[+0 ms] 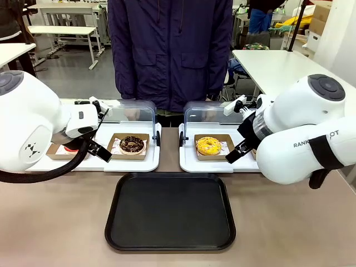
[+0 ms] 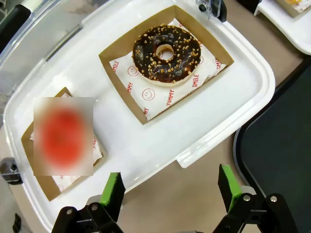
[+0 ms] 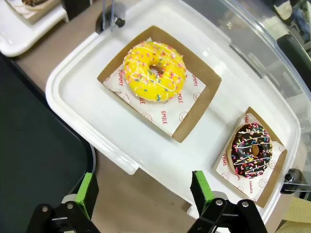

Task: Move the third donut from the left to the tray.
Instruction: Pick up the Paper togo box containing the Donut indicated by the person and place it on the Handle tray.

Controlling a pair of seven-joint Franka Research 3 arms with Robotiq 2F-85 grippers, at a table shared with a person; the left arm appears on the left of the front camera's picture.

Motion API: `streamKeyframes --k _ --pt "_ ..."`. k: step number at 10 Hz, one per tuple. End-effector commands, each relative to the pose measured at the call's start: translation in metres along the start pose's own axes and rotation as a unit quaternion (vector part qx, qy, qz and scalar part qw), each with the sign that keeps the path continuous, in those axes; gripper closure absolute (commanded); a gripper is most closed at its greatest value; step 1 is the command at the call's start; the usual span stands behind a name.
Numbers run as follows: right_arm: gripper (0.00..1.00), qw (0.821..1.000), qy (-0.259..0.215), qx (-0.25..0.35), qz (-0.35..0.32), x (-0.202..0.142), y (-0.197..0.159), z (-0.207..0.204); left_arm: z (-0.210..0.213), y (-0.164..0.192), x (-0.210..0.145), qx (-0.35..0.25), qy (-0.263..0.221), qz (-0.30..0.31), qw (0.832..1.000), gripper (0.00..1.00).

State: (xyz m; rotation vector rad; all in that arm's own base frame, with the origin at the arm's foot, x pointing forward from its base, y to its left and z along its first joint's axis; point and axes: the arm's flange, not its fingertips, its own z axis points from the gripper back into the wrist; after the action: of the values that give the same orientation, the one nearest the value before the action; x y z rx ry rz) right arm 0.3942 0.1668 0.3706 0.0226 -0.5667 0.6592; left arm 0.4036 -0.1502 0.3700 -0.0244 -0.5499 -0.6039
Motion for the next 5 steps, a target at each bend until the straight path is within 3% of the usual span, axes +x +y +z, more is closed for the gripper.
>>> streamKeyframes --k 1,3,5 --pt "0.0 1.0 0.0 0.0 0.0 0.0 0.0 0.0 0.0 0.0 0.0 0.0 0.0 0.0 1.0 0.0" --pt "0.0 0.998 -0.048 0.021 -0.028 0.022 -0.037 0.068 0.049 0.028 0.03 -0.07 -0.024 0.008 0.997 0.0" --pt "0.0 0.993 -0.091 0.066 -0.04 0.015 -0.078 0.135 0.108 0.078 0.04 -0.114 -0.044 0.008 0.992 0.0"
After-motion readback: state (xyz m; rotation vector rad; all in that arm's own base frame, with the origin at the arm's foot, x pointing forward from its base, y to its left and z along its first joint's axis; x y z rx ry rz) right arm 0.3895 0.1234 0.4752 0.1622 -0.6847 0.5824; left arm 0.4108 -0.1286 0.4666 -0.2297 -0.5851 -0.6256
